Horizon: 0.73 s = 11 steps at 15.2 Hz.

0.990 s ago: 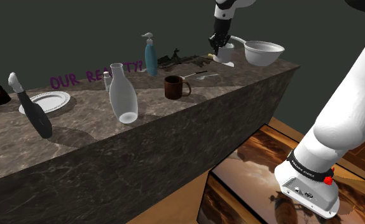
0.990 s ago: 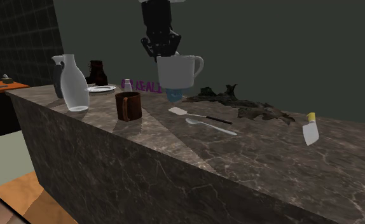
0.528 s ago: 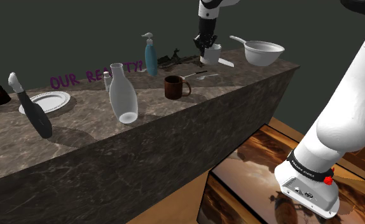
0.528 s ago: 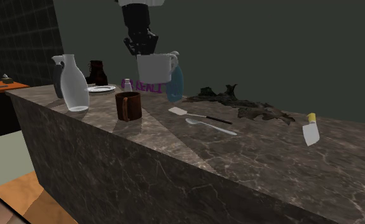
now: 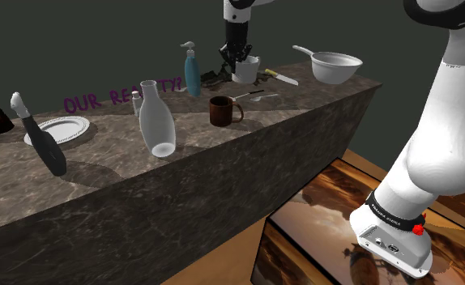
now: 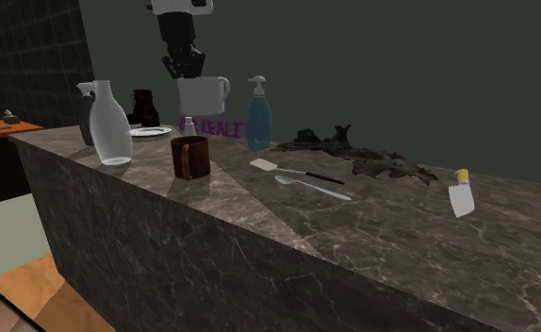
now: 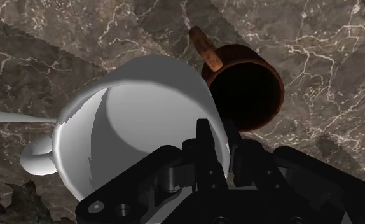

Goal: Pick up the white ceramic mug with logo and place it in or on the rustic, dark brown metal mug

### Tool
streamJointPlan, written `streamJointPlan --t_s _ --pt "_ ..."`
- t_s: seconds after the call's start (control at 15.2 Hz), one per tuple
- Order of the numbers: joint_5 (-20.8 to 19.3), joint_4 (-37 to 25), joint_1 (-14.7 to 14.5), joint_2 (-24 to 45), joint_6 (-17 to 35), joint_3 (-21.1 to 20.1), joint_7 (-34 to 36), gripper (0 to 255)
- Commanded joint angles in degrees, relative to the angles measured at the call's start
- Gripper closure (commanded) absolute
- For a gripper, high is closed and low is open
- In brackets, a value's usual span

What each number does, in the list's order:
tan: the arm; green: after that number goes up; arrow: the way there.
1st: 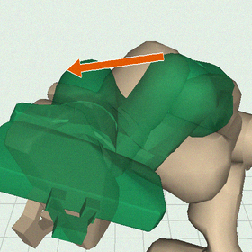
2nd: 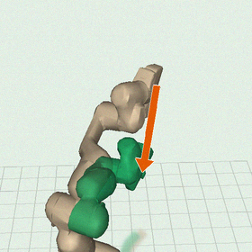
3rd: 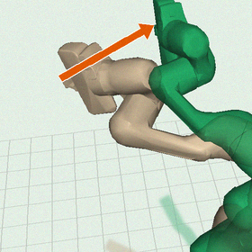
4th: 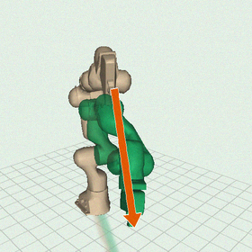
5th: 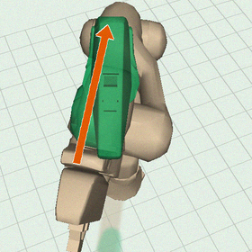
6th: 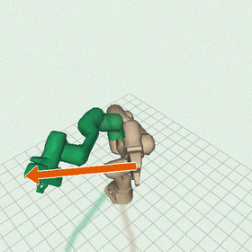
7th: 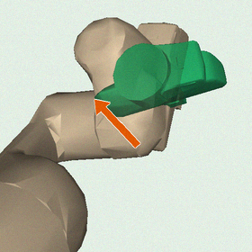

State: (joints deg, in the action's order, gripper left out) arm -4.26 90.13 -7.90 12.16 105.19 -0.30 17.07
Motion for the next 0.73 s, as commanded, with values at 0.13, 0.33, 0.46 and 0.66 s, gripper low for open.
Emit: streamJointPlan --t_s 0.13,0.33,0.46,0.66 --pt "-0.7 -6.26 -3.03 4.22 -2.39 -1.69 4.68 255" --pt "-0.83 -5.8 -3.47 4.94 -1.27 -1.89 5.42 255" --pt "-0.86 -4.28 -3.45 4.95 0.26 -1.87 5.53 255" --pt "-0.92 -2.13 -3.42 5.06 2.51 -1.86 5.7 255"
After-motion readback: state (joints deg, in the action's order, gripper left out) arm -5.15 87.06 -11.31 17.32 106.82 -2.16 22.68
